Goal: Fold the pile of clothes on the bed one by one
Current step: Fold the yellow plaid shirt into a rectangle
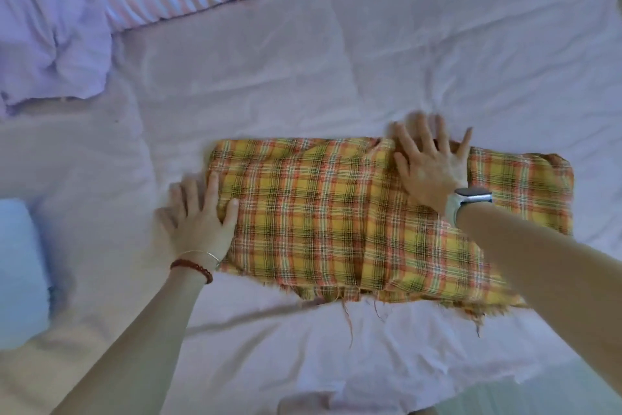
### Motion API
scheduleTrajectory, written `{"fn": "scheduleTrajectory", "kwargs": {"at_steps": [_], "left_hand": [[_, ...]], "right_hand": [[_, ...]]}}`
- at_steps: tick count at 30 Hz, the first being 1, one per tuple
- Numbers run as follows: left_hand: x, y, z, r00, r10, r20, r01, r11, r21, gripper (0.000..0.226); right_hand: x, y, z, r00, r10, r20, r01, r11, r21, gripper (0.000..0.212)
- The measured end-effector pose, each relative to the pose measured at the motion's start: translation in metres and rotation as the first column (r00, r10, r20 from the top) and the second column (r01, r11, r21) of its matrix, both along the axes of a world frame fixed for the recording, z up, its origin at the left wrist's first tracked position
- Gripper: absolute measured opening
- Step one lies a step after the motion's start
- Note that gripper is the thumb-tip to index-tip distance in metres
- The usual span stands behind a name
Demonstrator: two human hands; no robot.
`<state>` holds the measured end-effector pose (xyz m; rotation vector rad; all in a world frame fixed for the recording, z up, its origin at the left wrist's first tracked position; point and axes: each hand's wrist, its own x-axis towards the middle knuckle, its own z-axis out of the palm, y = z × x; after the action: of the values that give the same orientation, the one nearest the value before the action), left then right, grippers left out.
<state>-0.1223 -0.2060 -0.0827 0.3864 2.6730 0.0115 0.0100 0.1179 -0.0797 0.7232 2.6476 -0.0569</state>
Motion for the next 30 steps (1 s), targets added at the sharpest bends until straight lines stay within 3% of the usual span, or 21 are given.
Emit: {"fn": "scheduleTrajectory", "kwargs": {"at_steps": [3,6,11,15,19,23,26,28,30], "left_hand": [[-0.008,0.031,0.015,0.984,-0.025,-0.179,0.067,0.97,0.235,0.054],[-0.039,0.068,0.016,0.963,-0.195,-0.186,0.239,0.938,0.253,0.046],[-0.078,0.087,0.01,0.901,-0.432,-0.038,0.423,0.857,0.294,0.027],[-0.09,0.085,0.016,0.968,-0.244,0.05,0.21,0.908,0.363,0.027],[-0.092,0.09,0.011,0.987,-0.13,0.09,0.099,0.95,0.295,0.035],[-0.086,0.099,0.016,0.997,-0.025,-0.069,0.034,0.989,0.146,0.027],[-0.058,0.102,0.026,0.971,0.035,-0.238,-0.005,0.992,0.127,0.032],[-0.015,0.108,0.034,0.948,-0.044,-0.314,0.109,0.976,0.19,0.044],[0.041,0.119,0.039,0.935,-0.194,-0.297,0.264,0.94,0.217,0.051]], "right_hand": [[-0.005,-0.035,0.017,0.968,0.167,-0.188,-0.179,0.983,-0.047,0.059],[-0.015,-0.076,0.019,0.91,0.294,-0.292,-0.323,0.945,-0.055,0.056],[0.004,-0.081,-0.004,0.971,0.138,-0.197,-0.155,0.985,-0.073,0.059],[0.029,-0.063,-0.014,0.987,0.146,-0.067,-0.151,0.985,-0.077,0.058],[0.044,-0.039,-0.014,0.995,0.096,0.003,-0.096,0.994,-0.053,0.057],[0.063,-0.011,-0.008,0.999,0.022,0.049,-0.017,0.994,-0.105,0.058],[0.062,-0.006,0.007,0.997,-0.056,-0.06,0.04,0.97,-0.24,0.065],[0.072,-0.006,0.019,0.943,-0.218,-0.25,0.157,0.957,-0.244,0.061],[0.093,-0.004,0.028,0.836,-0.389,-0.387,0.332,0.92,-0.209,0.052]]}}
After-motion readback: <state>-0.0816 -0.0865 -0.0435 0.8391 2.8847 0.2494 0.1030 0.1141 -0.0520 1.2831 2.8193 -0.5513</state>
